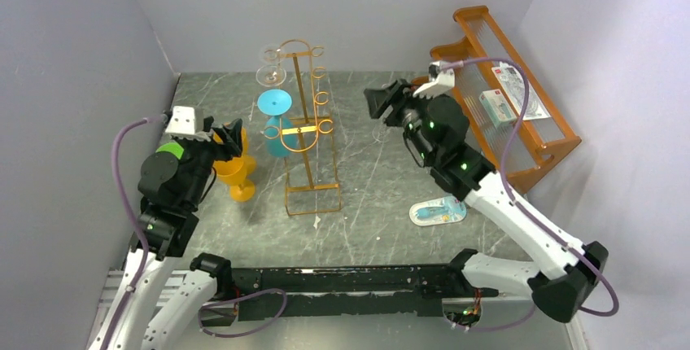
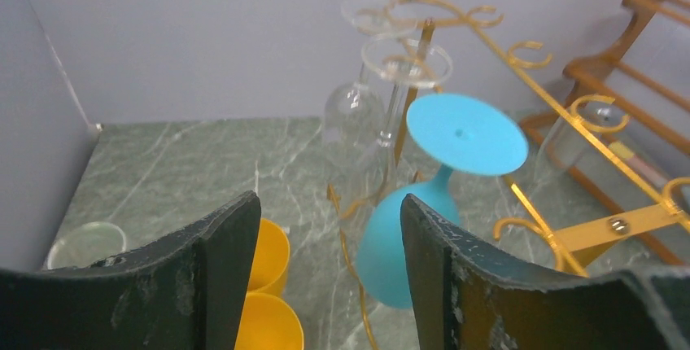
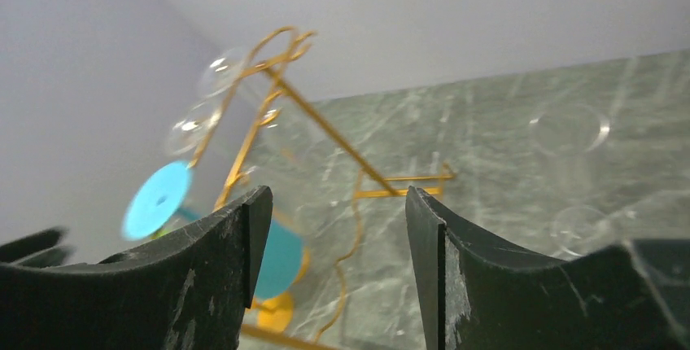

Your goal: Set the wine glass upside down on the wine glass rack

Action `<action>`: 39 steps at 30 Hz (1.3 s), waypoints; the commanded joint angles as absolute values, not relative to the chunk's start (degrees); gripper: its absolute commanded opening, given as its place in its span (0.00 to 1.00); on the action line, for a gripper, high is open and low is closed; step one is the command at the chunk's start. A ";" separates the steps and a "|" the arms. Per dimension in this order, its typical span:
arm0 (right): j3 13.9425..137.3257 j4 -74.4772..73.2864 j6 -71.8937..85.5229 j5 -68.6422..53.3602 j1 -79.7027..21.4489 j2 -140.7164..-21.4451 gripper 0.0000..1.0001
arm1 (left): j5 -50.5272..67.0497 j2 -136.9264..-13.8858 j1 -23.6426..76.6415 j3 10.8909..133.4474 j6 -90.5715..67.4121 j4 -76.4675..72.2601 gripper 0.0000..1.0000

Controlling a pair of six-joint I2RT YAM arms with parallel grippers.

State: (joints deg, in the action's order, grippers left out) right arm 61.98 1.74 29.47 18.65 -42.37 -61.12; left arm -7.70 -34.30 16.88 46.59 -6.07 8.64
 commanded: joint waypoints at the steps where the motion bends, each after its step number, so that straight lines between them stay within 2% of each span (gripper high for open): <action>1: 67.61 -8.58 31.95 13.47 -33.69 -67.79 0.65 | -6.32 -33.35 16.33 50.75 -6.46 9.17 0.69; 4: 74.33 -12.64 30.73 8.24 -29.02 -74.42 0.61 | -3.10 -33.71 16.34 52.96 -7.19 9.63 0.69; 9: 84.43 -20.42 25.81 9.53 -27.50 -84.33 0.46 | 0.93 -34.17 16.33 55.41 -8.90 9.97 0.69; 15: 95.09 -30.24 22.12 13.56 -26.63 -94.61 0.44 | 6.95 -35.26 16.30 57.25 -10.52 10.53 0.69; 21: 99.61 -34.91 19.18 17.10 -26.64 -100.19 0.44 | 9.78 -36.12 16.34 58.30 -10.55 10.70 0.70; 25: 103.23 -37.18 17.65 15.65 -26.68 -103.57 0.40 | 10.37 -36.50 16.32 58.42 -10.76 9.99 0.71; 39: 106.95 -39.37 15.73 17.59 -26.63 -110.95 0.39 | 10.95 -36.81 16.33 57.77 -11.62 9.55 0.72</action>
